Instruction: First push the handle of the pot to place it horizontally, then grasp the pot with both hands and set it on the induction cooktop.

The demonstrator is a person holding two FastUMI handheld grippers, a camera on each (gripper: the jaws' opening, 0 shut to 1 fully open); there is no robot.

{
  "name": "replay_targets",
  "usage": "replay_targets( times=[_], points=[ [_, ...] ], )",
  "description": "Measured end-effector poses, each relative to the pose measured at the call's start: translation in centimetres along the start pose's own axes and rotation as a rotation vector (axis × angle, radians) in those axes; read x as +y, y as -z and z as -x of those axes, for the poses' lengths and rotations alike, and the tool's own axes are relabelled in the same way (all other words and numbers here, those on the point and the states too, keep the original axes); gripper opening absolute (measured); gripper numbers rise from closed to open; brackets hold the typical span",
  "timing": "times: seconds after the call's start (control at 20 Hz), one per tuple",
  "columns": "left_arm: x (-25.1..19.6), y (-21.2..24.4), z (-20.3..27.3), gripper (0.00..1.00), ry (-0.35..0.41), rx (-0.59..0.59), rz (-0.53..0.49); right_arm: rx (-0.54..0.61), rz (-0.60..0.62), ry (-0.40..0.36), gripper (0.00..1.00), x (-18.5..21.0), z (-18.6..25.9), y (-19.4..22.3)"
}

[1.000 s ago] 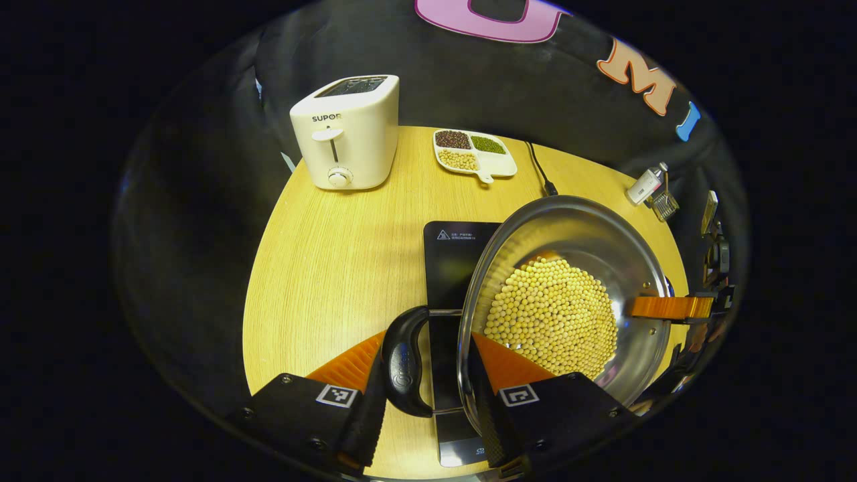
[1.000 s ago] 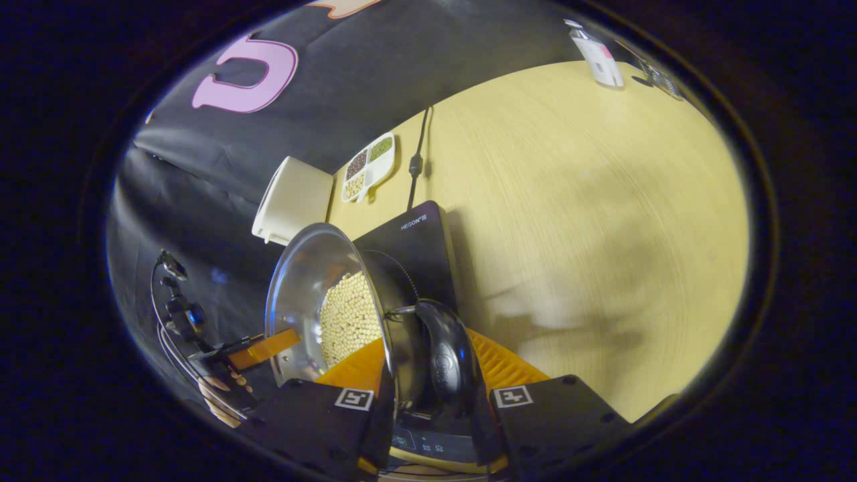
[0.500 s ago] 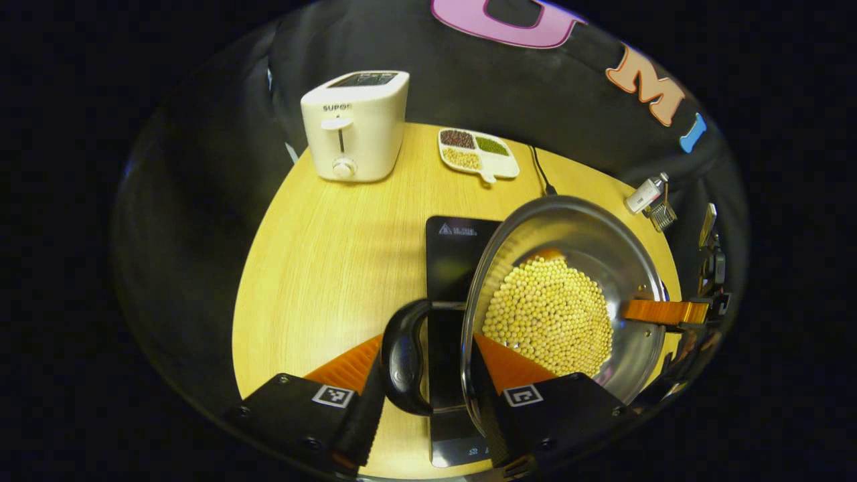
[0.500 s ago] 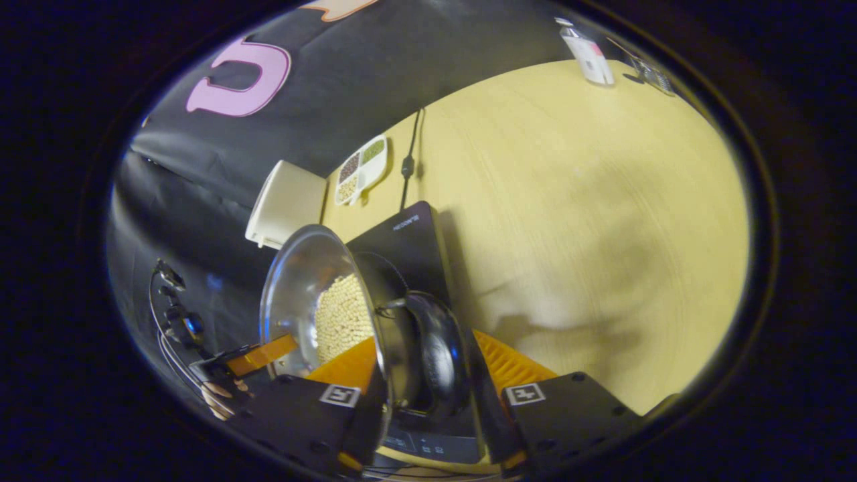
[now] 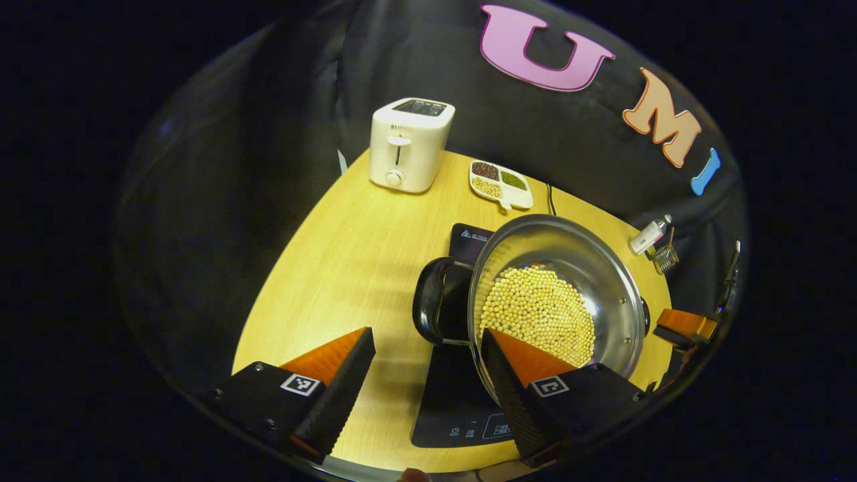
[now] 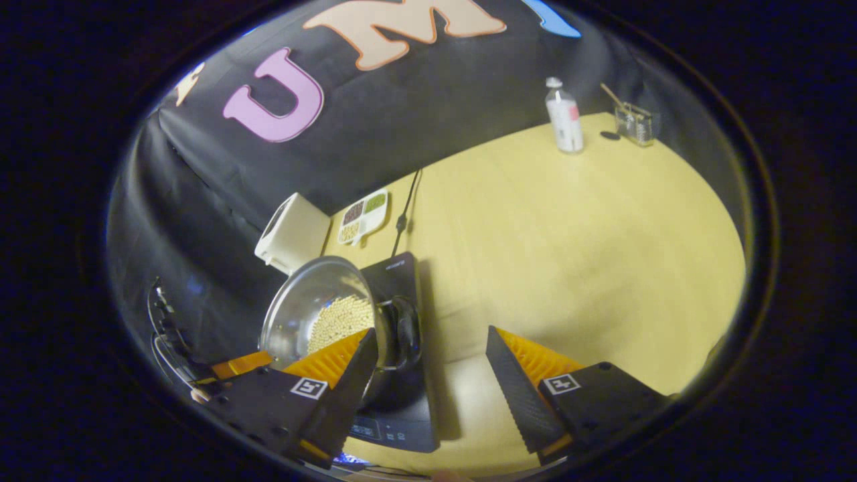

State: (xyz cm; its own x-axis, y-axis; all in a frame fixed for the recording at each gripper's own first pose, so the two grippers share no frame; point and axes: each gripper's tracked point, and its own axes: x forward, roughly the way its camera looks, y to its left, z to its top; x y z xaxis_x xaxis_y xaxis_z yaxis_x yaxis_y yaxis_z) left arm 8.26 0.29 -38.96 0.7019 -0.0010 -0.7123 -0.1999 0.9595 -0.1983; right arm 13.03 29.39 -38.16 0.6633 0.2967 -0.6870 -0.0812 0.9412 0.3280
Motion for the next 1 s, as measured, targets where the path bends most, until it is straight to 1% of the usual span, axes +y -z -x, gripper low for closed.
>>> replay_targets(
  times=[0.05, 0.1, 0.2, 0.25, 0.3, 0.35, 0.5, 0.65, 0.75, 0.85, 0.9, 1.0],
  points=[
    [-0.1, -0.3, 0.7, 0.98, -0.017, -0.023, -0.011, -0.022, 0.003, 0.006, 1.00, -0.5, 1.0, -0.5],
    [-0.5, -0.6, 1.5, 0.98, -0.032, -0.046, -0.022, -0.042, 0.007, 0.007, 0.93, -1.0, 2.1, -1.1],
    [-2.0, -0.8, 3.7, 0.98, -0.053, -0.086, -0.044, -0.082, 0.014, 0.014, 0.93, -2.3, 4.3, -2.3],
    [-3.2, -0.9, 4.8, 0.98, -0.058, -0.106, -0.056, -0.104, 0.014, 0.011, 1.00, -3.1, 5.8, -3.0],
    [-4.4, -1.1, 5.9, 0.98, -0.062, -0.127, -0.068, -0.127, 0.012, 0.004, 0.93, -3.8, 7.3, -3.7],
    [-5.8, -1.3, 6.8, 0.98, -0.067, -0.151, -0.082, -0.149, 0.012, -0.005, 1.00, -4.5, 8.5, -4.3],
    [-10.8, -2.3, 10.2, 0.97, -0.080, -0.249, -0.098, -0.212, 0.046, -0.024, 1.00, -7.3, 12.4, -6.6],
    [-16.8, -3.6, 14.2, 0.96, -0.075, -0.365, -0.055, -0.280, 0.069, -0.074, 1.00, -9.4, 17.1, -8.9],
    [-20.5, -4.2, 16.3, 0.96, -0.062, -0.430, -0.045, -0.325, 0.105, -0.085, 1.00, -11.2, 20.0, -10.5],
    [-24.0, -4.7, 18.8, 0.96, -0.061, -0.489, -0.068, -0.382, 0.152, -0.103, 1.00, -12.4, 23.0, -12.3],
    [-25.9, -5.1, 20.3, 0.96, -0.057, -0.526, -0.085, -0.413, 0.167, -0.127, 1.00, -12.4, 24.9, -13.3],
    [-30.2, -6.4, 23.5, 0.96, -0.036, -0.632, -0.114, -0.476, 0.209, -0.158, 1.00, -12.7, 28.5, -15.5]
  ],
)
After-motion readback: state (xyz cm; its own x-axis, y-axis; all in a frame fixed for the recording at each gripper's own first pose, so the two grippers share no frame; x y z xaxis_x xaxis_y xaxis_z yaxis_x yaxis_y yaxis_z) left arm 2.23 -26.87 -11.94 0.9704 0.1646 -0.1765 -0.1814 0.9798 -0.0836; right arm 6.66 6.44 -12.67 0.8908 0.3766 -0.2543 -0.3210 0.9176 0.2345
